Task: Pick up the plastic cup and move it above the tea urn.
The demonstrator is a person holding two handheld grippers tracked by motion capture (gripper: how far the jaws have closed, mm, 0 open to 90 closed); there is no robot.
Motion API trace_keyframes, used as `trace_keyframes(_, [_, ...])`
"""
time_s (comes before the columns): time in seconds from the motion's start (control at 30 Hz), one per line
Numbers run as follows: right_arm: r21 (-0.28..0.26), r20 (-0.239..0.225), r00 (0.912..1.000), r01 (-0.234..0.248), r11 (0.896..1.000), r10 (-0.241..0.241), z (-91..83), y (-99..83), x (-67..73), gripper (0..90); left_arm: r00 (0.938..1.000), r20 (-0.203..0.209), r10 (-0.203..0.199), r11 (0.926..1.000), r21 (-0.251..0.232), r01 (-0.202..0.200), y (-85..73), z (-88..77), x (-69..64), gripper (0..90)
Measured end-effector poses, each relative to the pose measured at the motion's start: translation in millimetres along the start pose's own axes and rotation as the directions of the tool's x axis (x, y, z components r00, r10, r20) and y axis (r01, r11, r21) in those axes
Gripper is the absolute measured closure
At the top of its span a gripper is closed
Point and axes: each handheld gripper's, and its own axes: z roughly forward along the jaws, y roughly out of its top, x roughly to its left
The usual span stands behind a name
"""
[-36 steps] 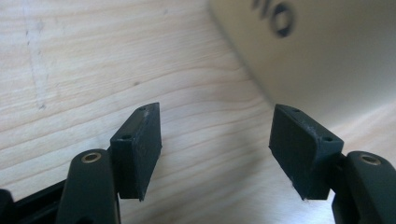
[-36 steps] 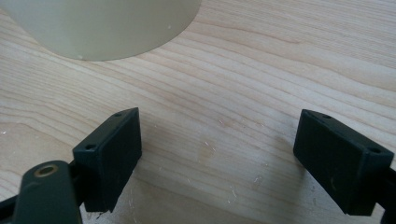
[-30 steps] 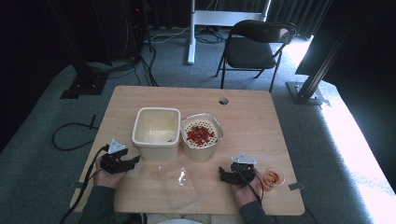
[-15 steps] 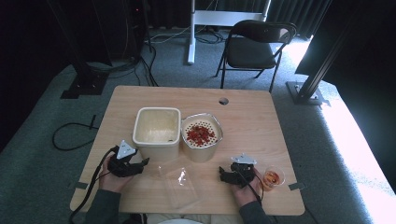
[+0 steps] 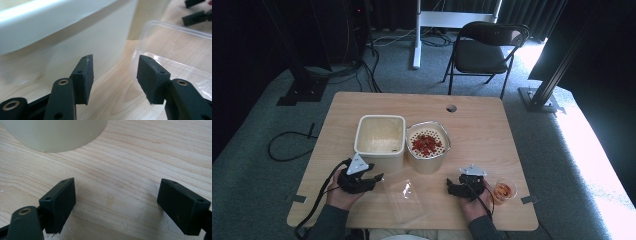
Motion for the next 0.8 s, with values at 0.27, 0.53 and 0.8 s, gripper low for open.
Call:
trace_keyframes(0.27, [0.0,0.0,1.0,0.0,1.0,0.0,0.0,0.0,0.0,14.7,0.9972,0.028,0.069,0.9944,0.078,-0.071,6.7,31.0,-14.4,60.7])
trace_keyframes(0.53, [0.0,0.0,1.0,0.0,1.0,0.0,0.0,0.0,0.0,14.7,0.9983,-0.002,0.058,0.9931,0.102,-0.058,-3.0,25.1,-11.5,79.2])
trace_keyframes(0.8, [0.0,0.0,1.0,0.0,1.0,0.0,0.0,0.0,0.0,14.7,0.9993,0.0,0.036,0.9956,0.087,-0.036,-6.6,13.8,-2.5,63.9])
